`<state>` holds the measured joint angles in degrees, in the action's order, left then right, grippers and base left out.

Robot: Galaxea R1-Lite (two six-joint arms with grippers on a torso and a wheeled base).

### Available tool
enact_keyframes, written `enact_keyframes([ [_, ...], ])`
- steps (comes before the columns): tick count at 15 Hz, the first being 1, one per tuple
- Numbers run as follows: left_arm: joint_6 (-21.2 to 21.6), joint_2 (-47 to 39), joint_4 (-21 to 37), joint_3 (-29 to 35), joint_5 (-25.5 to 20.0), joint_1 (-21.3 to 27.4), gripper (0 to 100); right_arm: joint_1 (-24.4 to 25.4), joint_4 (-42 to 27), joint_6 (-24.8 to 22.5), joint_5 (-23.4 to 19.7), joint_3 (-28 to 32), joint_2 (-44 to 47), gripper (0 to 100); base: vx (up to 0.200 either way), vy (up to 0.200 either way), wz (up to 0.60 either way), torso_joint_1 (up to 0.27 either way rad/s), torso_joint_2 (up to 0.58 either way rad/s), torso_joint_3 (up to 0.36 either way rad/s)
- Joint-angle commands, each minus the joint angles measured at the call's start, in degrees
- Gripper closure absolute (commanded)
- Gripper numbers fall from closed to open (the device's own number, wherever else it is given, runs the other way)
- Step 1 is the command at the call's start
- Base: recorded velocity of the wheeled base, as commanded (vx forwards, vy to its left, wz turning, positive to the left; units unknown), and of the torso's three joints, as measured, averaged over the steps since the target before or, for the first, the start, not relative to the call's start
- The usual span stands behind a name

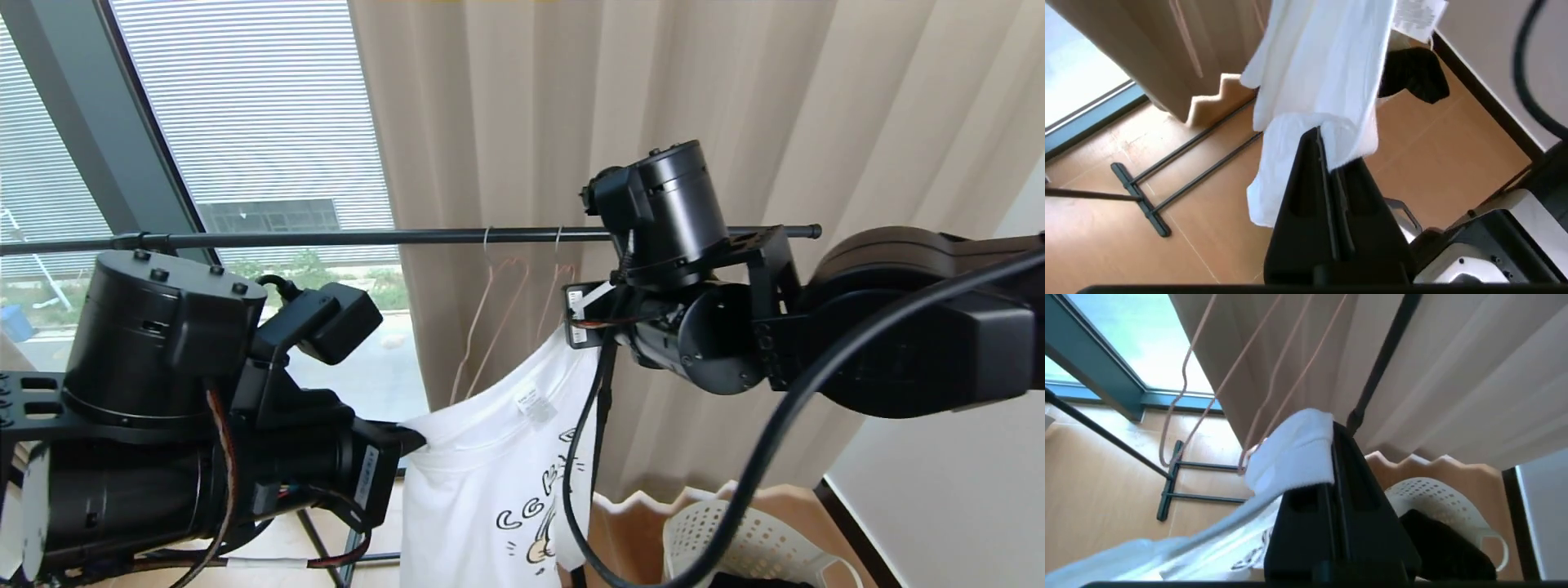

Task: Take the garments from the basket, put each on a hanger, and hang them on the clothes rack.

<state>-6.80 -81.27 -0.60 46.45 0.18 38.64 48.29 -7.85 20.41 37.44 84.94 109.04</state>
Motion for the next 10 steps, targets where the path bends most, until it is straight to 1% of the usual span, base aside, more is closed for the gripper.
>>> enact_keyframes([
  [1, -0.1, -2.1, -3.7, 0.0, -0.1, -2.6, 100, 0.1, -1.9, -0.7, 1.0, -5.6, -7.2, 100, 0.000, 0.000, 0.00, 0.000, 0.00, 0.000],
  [2, 0.0, -3.9, -6.4, 0.0, -0.1, -3.0, 100, 0.2, -2.5, -1.1, 1.6, -8.3, -8.4, 100, 0.000, 0.000, 0.00, 0.000, 0.00, 0.000],
  [3, 1.0, -5.6, -9.0, -0.4, -0.2, -3.0, 100, 0.2, -2.7, -4.1, 3.7, -10.4, -8.4, 100, 0.000, 0.000, 0.00, 0.000, 0.00, 0.000],
  [4, 2.5, -6.3, -9.2, -0.3, -0.4, -3.0, 100, 0.1, -2.4, -6.4, 6.4, -11.7, -8.3, 100, 0.000, 0.000, 0.00, 0.000, 0.00, 0.000],
  [5, 4.0, -6.4, -9.3, -0.4, -0.4, -3.0, 100, 0.1, -2.4, -7.7, 7.9, -12.8, -8.3, 100, 0.000, 0.000, 0.00, 0.000, 0.00, 0.000],
  [8, 4.5, -7.1, -12.2, -0.3, -1.5, -2.8, 100, 0.1, -2.6, -8.3, 8.7, -13.8, -8.3, 100, 0.000, 0.000, 0.00, 0.000, 0.00, 0.000],
  [10, 4.5, -7.3, -12.6, -0.4, -1.5, -2.7, 100, 0.1, -2.6, -8.3, 8.8, -14.2, -8.8, 100, 0.000, 0.000, 0.00, 0.000, 0.00, 0.000],
])
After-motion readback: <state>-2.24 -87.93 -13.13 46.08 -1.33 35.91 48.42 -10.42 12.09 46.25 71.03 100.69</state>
